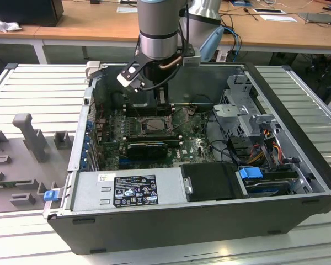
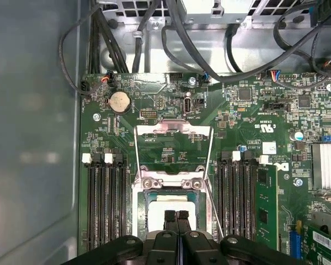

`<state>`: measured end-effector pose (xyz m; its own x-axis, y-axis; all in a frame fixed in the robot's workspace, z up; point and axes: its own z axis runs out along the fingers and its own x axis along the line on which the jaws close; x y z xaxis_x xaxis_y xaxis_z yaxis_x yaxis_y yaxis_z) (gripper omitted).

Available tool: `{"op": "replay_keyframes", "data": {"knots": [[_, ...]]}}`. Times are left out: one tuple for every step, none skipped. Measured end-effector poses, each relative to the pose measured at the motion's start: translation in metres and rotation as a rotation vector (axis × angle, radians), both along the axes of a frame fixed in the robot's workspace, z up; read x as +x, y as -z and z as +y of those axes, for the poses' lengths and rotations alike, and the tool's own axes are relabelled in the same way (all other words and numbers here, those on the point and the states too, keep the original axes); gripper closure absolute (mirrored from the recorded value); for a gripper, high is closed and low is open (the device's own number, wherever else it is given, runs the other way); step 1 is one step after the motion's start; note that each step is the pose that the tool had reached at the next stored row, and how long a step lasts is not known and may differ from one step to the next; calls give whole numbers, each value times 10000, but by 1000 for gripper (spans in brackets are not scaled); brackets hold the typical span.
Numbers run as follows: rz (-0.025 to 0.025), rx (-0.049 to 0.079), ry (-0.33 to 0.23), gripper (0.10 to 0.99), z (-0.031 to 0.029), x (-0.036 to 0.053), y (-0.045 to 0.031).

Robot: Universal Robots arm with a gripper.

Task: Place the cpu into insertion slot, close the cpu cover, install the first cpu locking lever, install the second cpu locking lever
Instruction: 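Close the cpu cover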

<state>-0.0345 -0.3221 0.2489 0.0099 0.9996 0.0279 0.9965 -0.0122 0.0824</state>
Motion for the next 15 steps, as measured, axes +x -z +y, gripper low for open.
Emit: {"op": "replay_keyframes", "data": {"knots": [[0,1,-2,980,0,3,-4],[0,2,-1,980,1,11,-5],[0,2,1,980,0,26,-6],[-1,1,1,980,0,67,-7],[0,0,0,980,0,89,-7],[1,-1,0,980,-1,98,-11],[0,0,-1,980,0,101,-35],[0,-1,1,980,0,101,-60],[0,0,-1,980,1,107,-82],[-2,3,0,980,1,119,-82],[0,1,1,980,1,144,-83],[1,2,2,980,-1,179,-82],[6,3,0,980,-1,208,-80],[15,1,0,980,-3,242,-79],[38,-1,2,980,-5,297,-77]]}}
